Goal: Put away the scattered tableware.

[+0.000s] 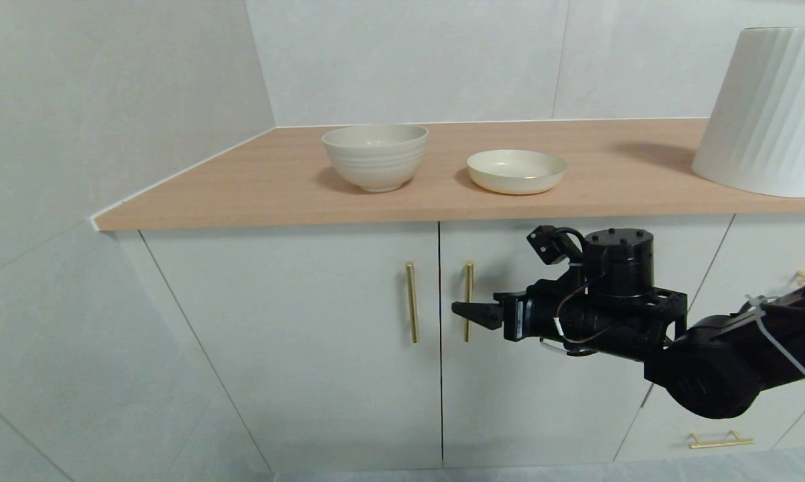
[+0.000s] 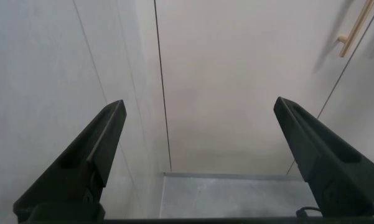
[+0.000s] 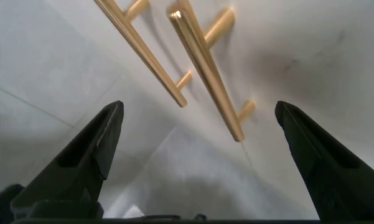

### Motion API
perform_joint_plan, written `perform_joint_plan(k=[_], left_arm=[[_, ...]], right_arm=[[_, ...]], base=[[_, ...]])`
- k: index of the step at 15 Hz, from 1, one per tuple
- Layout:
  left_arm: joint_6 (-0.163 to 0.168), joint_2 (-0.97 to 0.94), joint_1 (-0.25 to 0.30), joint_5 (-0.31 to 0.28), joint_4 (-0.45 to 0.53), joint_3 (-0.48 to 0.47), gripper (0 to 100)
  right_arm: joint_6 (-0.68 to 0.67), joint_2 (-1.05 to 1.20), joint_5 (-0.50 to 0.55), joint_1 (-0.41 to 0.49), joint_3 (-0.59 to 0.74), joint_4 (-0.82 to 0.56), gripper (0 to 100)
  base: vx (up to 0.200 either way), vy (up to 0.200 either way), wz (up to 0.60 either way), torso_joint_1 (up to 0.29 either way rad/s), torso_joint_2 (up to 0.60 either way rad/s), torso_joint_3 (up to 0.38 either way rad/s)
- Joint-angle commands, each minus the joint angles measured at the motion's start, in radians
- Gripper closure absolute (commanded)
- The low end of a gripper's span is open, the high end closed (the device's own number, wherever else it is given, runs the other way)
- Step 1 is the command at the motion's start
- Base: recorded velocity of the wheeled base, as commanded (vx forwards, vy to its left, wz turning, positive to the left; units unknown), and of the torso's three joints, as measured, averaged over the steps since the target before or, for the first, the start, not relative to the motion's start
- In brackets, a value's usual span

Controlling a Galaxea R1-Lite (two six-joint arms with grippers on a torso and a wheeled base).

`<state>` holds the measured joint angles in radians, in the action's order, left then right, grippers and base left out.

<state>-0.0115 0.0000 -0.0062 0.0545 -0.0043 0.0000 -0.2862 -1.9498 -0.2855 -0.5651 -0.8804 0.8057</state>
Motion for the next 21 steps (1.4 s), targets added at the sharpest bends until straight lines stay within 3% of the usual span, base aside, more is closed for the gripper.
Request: perform_joint_plan(k=[1, 7, 17, 21], left_arm=[[-0.001, 0.000, 0.000, 0.001, 0.000, 0.000, 0], [0.001, 0.002, 0.000, -0.001, 0.000, 0.000, 0], [-0.001, 0.002, 0.000, -0.001, 0.000, 0.000, 0], [0.001, 0.002, 0.000, -0.001, 0.000, 0.000, 0]], right_arm=[[-0.024, -0.035, -0.001, -0.006, -0.003, 0.023, 0], [-0.096, -0.132, 0.000, -0.044, -0.006, 0.228, 0], [-0.177, -0.152, -0.012, -0.093, 0.011, 0.288, 0], [-0.182, -0.097, -0.081, -0.102, 0.086, 0.290, 0]], base=[[0.000, 0.000, 0.00, 0.000, 0.00, 0.000], [0.000, 0.000, 0.00, 0.000, 0.00, 0.000], [0.000, 0.000, 0.00, 0.000, 0.00, 0.000], [0.000, 0.000, 0.00, 0.000, 0.00, 0.000]])
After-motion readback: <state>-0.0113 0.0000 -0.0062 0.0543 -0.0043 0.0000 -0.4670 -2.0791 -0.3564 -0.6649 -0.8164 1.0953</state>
